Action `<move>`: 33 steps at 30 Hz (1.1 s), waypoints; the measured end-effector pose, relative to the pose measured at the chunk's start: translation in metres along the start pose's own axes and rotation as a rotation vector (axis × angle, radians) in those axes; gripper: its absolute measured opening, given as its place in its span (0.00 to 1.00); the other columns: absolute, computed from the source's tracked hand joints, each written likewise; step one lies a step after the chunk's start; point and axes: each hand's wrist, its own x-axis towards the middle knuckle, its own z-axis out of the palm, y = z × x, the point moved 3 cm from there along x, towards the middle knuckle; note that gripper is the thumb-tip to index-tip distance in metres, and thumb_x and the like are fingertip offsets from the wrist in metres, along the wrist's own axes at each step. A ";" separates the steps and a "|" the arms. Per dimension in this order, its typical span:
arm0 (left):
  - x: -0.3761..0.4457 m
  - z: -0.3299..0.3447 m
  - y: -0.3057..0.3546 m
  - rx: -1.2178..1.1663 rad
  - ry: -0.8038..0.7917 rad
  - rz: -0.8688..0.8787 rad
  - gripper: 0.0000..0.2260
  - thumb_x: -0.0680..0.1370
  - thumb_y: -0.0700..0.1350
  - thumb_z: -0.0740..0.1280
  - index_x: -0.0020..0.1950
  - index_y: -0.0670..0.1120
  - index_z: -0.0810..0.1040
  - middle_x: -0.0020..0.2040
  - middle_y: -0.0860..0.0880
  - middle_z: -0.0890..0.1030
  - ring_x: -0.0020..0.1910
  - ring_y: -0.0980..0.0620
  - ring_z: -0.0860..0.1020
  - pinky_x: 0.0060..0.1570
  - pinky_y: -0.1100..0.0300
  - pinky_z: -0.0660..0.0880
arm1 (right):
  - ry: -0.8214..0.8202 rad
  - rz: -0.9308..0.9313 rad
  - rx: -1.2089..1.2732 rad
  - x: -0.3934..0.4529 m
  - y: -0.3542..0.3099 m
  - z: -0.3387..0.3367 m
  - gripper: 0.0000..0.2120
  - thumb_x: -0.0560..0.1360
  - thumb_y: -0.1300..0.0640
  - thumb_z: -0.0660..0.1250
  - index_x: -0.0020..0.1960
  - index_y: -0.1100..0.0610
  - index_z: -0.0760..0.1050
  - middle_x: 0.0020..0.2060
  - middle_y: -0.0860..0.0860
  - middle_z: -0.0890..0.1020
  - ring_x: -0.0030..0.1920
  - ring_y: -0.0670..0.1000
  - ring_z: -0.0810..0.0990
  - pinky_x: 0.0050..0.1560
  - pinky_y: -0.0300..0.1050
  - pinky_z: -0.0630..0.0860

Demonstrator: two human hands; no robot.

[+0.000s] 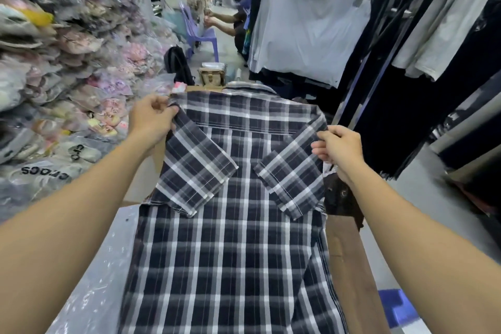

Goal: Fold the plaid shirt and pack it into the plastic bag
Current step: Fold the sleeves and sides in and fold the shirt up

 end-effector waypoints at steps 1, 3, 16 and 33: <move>-0.001 -0.005 0.004 -0.041 -0.009 0.012 0.07 0.78 0.41 0.69 0.55 0.43 0.76 0.44 0.52 0.76 0.33 0.49 0.81 0.38 0.57 0.79 | -0.016 0.002 0.051 -0.005 -0.006 0.001 0.09 0.81 0.61 0.66 0.60 0.60 0.77 0.38 0.57 0.86 0.32 0.49 0.85 0.32 0.38 0.82; -0.006 -0.015 0.007 -0.115 -0.054 0.005 0.06 0.80 0.39 0.67 0.56 0.44 0.73 0.50 0.49 0.75 0.35 0.44 0.84 0.41 0.51 0.82 | -0.078 0.026 0.172 -0.015 -0.011 -0.001 0.11 0.81 0.62 0.62 0.62 0.63 0.76 0.45 0.60 0.87 0.42 0.54 0.89 0.40 0.41 0.85; -0.216 -0.077 -0.131 -0.692 -0.430 -0.602 0.11 0.73 0.24 0.59 0.51 0.34 0.76 0.60 0.36 0.79 0.48 0.50 0.85 0.48 0.62 0.81 | -0.244 0.521 0.166 -0.143 0.163 -0.048 0.19 0.74 0.42 0.70 0.36 0.57 0.76 0.35 0.54 0.79 0.41 0.58 0.80 0.45 0.50 0.79; -0.221 -0.038 -0.164 -0.125 -0.567 -0.890 0.30 0.63 0.55 0.81 0.59 0.43 0.78 0.67 0.45 0.76 0.64 0.43 0.74 0.64 0.48 0.70 | -0.413 0.546 0.000 -0.164 0.186 -0.029 0.19 0.73 0.60 0.75 0.62 0.65 0.79 0.51 0.60 0.87 0.52 0.60 0.87 0.51 0.56 0.83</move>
